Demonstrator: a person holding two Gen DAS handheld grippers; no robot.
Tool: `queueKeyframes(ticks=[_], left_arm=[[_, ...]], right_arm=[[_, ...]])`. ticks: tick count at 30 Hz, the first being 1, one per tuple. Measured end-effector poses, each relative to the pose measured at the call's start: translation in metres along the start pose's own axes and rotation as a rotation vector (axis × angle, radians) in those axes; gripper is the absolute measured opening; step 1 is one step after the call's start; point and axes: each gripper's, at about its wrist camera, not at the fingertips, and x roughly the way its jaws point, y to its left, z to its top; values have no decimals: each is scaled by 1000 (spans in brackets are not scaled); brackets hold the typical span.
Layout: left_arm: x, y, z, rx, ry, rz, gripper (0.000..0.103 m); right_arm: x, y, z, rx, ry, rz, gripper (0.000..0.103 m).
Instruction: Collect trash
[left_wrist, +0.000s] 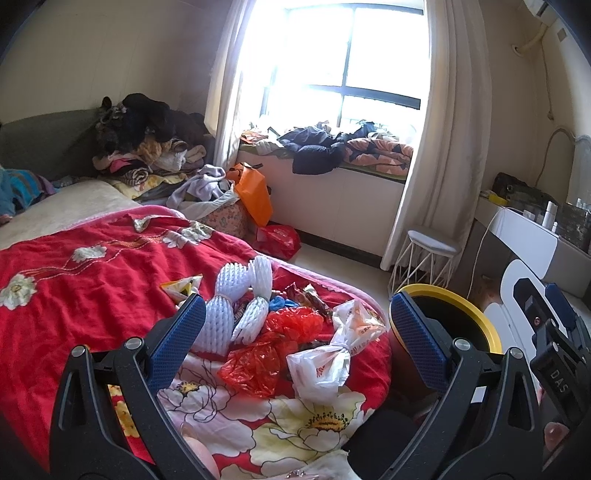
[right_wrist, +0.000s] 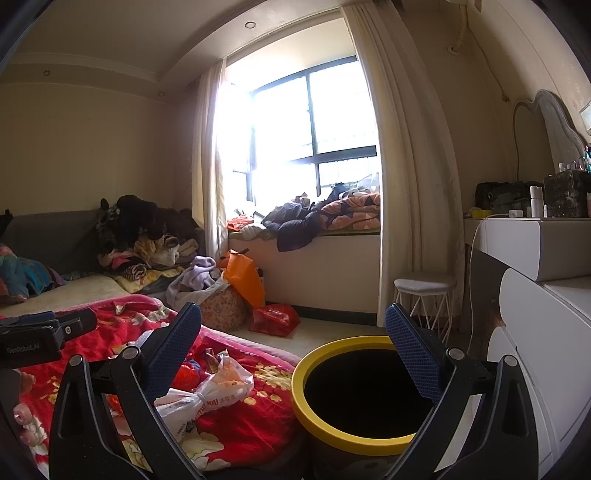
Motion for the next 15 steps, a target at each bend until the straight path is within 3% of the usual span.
queueKeyframes(ticks=[15], left_arm=[[13,4,-2,-15,45,-35,93]], right_arm=[[1,-4,-5,-3,26,-12,97]])
